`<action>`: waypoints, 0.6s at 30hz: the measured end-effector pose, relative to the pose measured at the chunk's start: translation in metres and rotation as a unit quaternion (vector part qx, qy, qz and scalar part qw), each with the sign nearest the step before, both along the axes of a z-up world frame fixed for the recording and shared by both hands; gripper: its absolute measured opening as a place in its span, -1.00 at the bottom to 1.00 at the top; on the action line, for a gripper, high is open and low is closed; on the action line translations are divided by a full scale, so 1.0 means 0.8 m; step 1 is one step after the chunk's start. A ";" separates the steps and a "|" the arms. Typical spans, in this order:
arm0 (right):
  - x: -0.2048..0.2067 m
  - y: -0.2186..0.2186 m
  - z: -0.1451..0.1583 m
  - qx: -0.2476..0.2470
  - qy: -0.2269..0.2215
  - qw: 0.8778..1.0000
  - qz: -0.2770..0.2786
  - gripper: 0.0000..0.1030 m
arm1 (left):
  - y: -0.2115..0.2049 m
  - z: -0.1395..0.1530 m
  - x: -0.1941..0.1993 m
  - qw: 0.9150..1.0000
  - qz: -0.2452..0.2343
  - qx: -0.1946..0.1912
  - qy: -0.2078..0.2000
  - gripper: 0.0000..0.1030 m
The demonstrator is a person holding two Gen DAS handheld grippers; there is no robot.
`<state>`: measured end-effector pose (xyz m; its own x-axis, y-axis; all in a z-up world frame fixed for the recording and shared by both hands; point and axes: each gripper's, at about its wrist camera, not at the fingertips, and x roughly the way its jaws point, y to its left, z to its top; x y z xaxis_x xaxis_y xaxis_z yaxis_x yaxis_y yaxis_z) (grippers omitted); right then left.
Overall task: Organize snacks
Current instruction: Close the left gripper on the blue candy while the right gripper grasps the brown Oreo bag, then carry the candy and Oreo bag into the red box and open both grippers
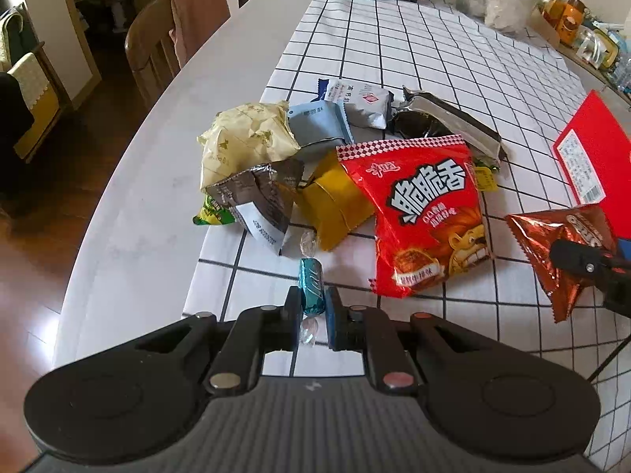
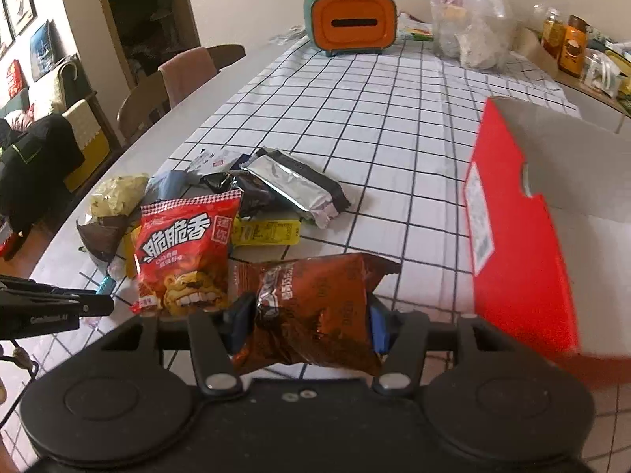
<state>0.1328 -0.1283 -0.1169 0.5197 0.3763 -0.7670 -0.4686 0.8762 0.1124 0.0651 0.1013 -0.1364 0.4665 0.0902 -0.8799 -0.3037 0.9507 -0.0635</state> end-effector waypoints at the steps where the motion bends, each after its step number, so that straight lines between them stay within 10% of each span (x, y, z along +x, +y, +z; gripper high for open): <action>1: -0.005 -0.002 0.003 0.001 -0.002 1.000 -0.003 0.09 | -0.001 0.002 -0.003 1.000 -0.003 -0.001 -0.002 -0.76; 18: -0.076 -0.065 0.083 0.028 -0.044 0.997 -0.061 0.09 | -0.056 0.084 -0.041 0.993 -0.101 0.013 -0.064 -0.76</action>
